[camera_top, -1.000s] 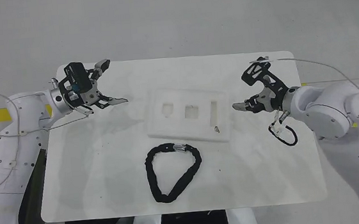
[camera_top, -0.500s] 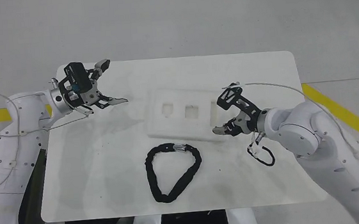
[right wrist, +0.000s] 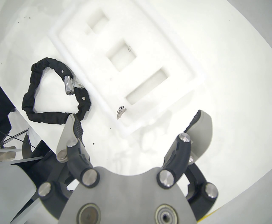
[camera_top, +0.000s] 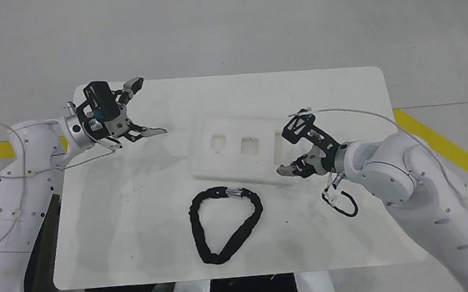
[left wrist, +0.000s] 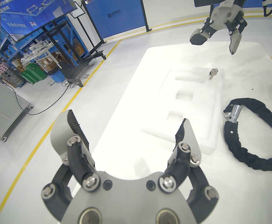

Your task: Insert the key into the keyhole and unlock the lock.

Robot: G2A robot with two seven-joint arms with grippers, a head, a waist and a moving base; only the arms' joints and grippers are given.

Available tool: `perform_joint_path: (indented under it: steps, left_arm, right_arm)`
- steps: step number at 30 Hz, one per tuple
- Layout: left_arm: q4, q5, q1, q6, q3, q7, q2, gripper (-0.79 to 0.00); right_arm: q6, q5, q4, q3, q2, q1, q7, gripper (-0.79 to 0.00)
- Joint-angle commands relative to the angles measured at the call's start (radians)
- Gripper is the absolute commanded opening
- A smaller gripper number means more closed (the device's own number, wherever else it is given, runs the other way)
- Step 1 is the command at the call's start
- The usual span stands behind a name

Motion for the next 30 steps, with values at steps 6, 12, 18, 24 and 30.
perform_joint_path:
  steps: [6,12,18,24,30]
  left_arm:
    - [0.0,0.0,0.0,0.0,0.0,0.0,0.0,0.0]
    - [0.0,0.0,0.0,0.0,0.0,0.0,0.0,0.0]
    - [0.0,0.0,0.0,0.0,0.0,0.0,0.0,0.0]
    - [0.0,0.0,0.0,0.0,0.0,0.0,0.0,0.0]
    - [0.0,0.0,0.0,0.0,0.0,0.0,0.0,0.0]
  right_arm:
    - [0.002,-0.013,-0.001,-0.009,-0.001,-0.008,-0.012,0.0]
    - [0.101,0.023,-0.011,-0.052,-0.016,0.008,0.005,0.0]
    - [0.26,0.083,-0.024,-0.076,-0.03,0.032,0.078,0.0]
    - [0.323,0.09,-0.02,-0.106,-0.04,0.05,0.114,0.0]
    - [0.355,0.078,0.02,-0.152,-0.053,0.074,0.122,0.0]
